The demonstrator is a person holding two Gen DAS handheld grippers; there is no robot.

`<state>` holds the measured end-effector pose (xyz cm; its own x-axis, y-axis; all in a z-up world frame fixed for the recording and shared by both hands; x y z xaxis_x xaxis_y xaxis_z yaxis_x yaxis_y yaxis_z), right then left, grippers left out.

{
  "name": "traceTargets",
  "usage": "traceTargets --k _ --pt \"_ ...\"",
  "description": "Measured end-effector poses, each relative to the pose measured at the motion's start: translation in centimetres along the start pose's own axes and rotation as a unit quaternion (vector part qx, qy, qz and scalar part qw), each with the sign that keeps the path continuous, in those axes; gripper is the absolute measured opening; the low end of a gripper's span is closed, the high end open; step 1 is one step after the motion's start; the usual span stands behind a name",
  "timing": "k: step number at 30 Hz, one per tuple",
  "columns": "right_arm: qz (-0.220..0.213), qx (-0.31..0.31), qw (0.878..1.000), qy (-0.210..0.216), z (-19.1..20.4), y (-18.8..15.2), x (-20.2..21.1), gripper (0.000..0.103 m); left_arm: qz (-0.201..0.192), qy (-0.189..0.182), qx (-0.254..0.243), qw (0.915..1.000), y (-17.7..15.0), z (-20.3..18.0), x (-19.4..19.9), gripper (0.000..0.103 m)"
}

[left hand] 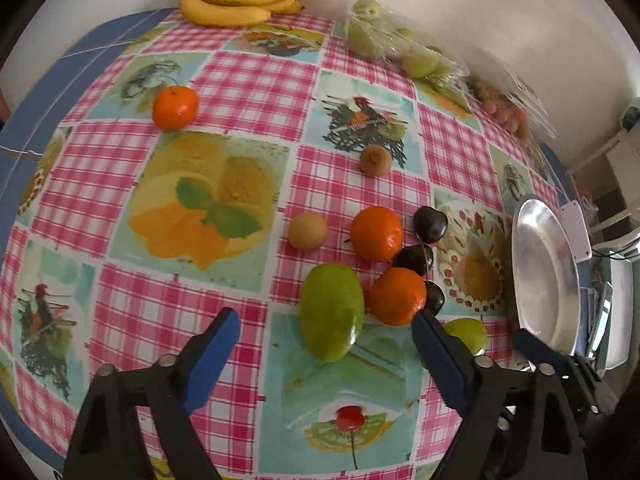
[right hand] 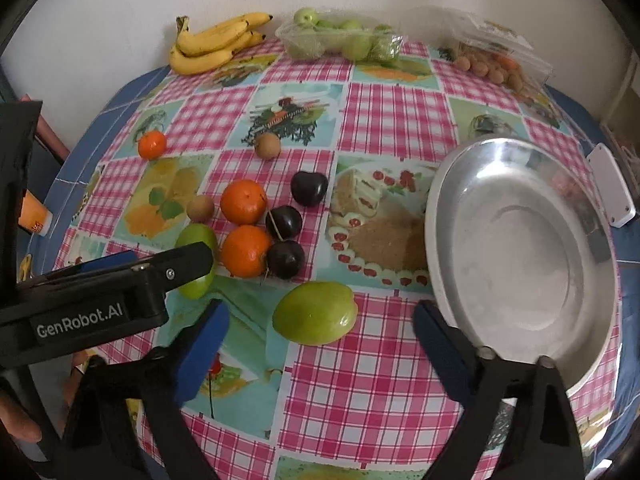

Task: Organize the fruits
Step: 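Close the left tool on the green mango while the right tool grips the round green fruit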

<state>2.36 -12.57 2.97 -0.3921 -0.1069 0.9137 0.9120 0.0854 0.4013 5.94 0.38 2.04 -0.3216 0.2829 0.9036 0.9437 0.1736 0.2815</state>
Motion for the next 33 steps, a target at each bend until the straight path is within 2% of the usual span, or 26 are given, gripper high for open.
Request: traceTargets --k 4,10,17,19,33 --pt "0.021 -0.003 1.000 0.007 0.0 -0.3 -1.4 0.073 0.013 -0.004 0.003 0.9999 -0.1 -0.1 -1.0 0.071" --pt "0.033 -0.012 0.999 0.012 -0.2 -0.5 -2.9 0.066 0.011 -0.027 0.010 0.9995 -0.1 -0.3 -1.2 0.056" --pt "0.031 -0.017 0.999 0.017 -0.2 -0.3 -3.6 0.062 0.012 -0.034 0.017 0.9992 -0.1 -0.1 -1.3 0.054" --pt "0.029 -0.018 0.999 0.021 -0.2 -0.3 -3.6 0.056 0.013 -0.032 0.018 0.9992 -0.3 0.0 -1.0 0.054" --pt "0.029 -0.040 0.998 0.026 -1.1 -0.5 -3.4 0.056 0.009 -0.016 0.066 0.9977 -0.2 2.2 -1.0 0.046"
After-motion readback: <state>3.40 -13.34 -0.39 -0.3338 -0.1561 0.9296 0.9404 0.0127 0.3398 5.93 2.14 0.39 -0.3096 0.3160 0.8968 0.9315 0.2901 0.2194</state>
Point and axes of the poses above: each gripper's, at about its wrist camera, not at the fingertips, and x roughly against the way its jaws point, z to its left, y to its top, the point moved 2 cm from there along -x, roughly the way its jaws point, and after that the axes turned 3 degrees about -y, right-handed, at the moved point
